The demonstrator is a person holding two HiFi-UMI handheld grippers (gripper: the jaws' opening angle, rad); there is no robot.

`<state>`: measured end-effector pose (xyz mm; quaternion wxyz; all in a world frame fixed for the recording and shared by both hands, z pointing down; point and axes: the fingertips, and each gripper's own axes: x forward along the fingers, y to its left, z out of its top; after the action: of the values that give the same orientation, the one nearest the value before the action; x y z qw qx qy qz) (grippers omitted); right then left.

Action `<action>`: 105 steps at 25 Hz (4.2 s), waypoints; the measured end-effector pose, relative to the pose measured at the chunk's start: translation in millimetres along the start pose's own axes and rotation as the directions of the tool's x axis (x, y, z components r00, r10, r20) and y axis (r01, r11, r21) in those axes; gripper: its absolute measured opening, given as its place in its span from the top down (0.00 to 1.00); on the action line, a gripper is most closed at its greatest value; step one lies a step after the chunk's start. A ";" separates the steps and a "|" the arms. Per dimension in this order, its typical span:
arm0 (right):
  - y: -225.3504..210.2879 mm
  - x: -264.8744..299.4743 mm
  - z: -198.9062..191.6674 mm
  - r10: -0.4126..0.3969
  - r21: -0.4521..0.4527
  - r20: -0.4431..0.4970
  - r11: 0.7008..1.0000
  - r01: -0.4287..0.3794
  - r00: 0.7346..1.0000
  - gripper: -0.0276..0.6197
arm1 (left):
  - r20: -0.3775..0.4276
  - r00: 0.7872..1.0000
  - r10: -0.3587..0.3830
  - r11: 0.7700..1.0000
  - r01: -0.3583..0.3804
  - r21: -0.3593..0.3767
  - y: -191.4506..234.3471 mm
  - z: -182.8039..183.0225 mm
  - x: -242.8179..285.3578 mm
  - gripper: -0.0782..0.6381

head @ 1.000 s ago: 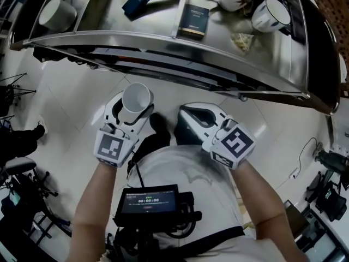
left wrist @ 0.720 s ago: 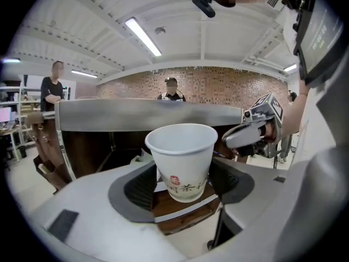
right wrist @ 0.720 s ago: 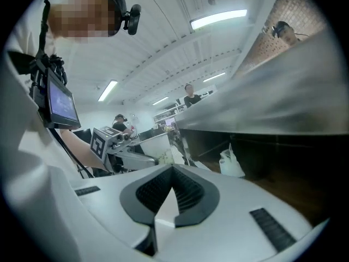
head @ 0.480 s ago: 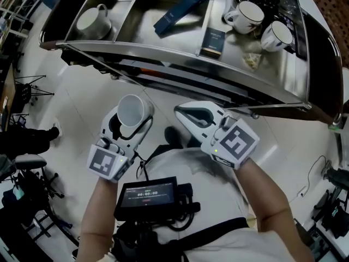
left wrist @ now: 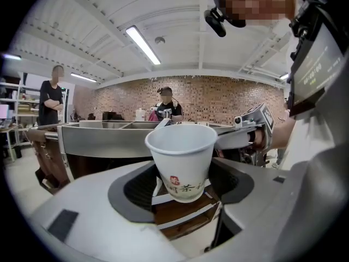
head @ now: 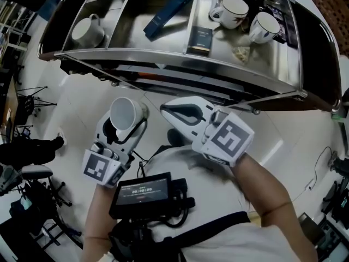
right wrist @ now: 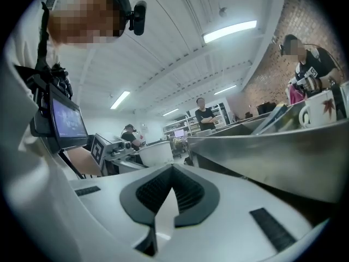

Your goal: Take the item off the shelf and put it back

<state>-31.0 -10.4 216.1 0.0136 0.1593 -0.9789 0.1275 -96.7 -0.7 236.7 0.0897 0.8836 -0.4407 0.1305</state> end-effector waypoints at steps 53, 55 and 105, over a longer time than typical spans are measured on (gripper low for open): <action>-11.0 -17.4 -22.8 -0.058 0.036 -0.055 0.998 0.060 0.997 0.95 | 0.034 0.999 -0.014 1.000 0.015 -0.009 -2.8 -6.5 19.9 0.46; -12.5 -21.2 -28.5 -0.068 0.044 -0.070 0.996 0.071 0.995 0.95 | 0.027 0.999 -0.030 1.000 0.030 -0.007 -7.6 -13.3 24.9 0.46; -25.5 -100.2 -230.5 -0.066 0.336 -0.431 0.914 0.228 0.900 0.95 | -0.096 0.995 -0.011 0.985 0.028 0.173 -21.0 -124.9 321.7 0.45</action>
<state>69.0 55.6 438.5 0.1978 0.2034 -0.8955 0.3428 87.0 -197.1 454.0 0.0342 0.8851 -0.4142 0.2095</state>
